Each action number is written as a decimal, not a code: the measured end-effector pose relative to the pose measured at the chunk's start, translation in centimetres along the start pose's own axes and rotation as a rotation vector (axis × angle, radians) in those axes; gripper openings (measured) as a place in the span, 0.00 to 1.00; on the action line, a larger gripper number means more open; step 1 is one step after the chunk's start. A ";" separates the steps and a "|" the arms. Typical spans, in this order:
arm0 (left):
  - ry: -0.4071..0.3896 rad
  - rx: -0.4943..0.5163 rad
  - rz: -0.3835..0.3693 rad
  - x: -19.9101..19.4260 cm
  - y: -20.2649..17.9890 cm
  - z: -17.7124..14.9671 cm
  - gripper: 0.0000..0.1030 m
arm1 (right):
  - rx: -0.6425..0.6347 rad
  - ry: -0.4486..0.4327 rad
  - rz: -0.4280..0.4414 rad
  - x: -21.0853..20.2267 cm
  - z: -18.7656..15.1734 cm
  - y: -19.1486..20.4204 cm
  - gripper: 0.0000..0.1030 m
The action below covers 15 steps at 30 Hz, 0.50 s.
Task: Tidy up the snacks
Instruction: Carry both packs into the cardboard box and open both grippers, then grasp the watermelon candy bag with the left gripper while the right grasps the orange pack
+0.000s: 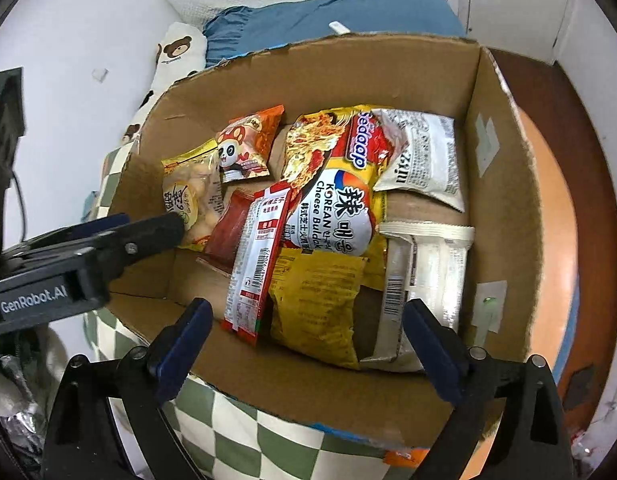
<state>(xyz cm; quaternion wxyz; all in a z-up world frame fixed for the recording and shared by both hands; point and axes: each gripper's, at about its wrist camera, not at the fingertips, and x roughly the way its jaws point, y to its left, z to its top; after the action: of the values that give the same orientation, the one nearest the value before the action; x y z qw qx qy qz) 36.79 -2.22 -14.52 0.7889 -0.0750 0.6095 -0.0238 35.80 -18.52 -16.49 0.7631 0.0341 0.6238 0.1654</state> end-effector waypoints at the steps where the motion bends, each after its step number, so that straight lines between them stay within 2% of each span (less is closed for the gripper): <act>1: -0.008 -0.001 0.008 -0.1 0.1 -0.1 0.87 | -0.004 -0.008 -0.016 -0.2 -0.1 0.1 0.95; 9: -0.080 -0.013 0.076 -1.8 1.4 -2.7 0.87 | 0.018 -0.076 -0.087 -1.8 -1.1 0.2 0.95; 15: -0.148 -0.024 0.093 -3.4 1.6 -4.6 0.87 | -0.004 -0.144 -0.123 -3.4 -2.3 1.2 0.95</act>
<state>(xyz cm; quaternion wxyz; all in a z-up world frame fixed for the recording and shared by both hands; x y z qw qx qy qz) 31.37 -0.56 -12.61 0.8311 -0.0574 0.5525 0.0257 32.77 -18.75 -13.47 0.8147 0.0060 0.5680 0.1165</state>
